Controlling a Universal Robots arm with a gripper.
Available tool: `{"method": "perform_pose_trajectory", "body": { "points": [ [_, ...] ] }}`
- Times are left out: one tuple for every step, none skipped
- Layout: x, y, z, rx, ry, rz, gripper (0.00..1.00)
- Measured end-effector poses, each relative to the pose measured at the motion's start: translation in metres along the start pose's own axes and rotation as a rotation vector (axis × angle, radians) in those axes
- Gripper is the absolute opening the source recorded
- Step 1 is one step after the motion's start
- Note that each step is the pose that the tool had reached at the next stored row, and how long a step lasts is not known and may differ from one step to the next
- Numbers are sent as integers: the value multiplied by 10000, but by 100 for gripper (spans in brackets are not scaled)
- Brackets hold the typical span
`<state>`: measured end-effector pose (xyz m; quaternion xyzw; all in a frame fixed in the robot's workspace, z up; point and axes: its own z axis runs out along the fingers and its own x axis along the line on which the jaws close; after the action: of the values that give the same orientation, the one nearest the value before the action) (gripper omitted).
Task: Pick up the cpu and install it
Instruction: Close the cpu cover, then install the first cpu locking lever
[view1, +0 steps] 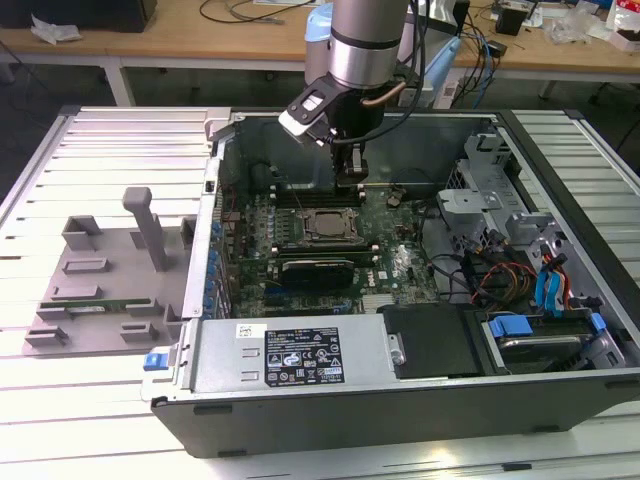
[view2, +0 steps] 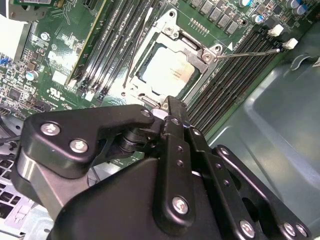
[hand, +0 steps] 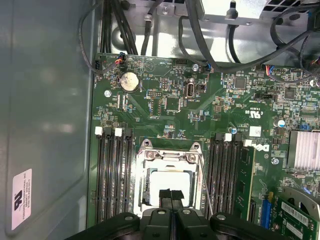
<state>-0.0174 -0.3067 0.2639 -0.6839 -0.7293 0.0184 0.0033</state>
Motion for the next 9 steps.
{"method": "perform_pose_trajectory", "body": {
  "points": [
    [0, 0, 0, 0, 0, 0, 11],
    [0, 0, -1, 0, 0, 0, 11],
    [0, 0, -2, 0, 0, 0, 11],
    [0, 0, -3, 0, 0, -7, 11],
    [0, 0, -3, -2, -5, -147, 11],
    [0, 1, -3, -7, -13, -383, 11],
    [0, 0, -3, -13, -20, -657, 11],
    [0, 0, -3, -15, -25, -777, 11],
    [0, 0, -3, -20, -31, -991, 11]
  ]
}}
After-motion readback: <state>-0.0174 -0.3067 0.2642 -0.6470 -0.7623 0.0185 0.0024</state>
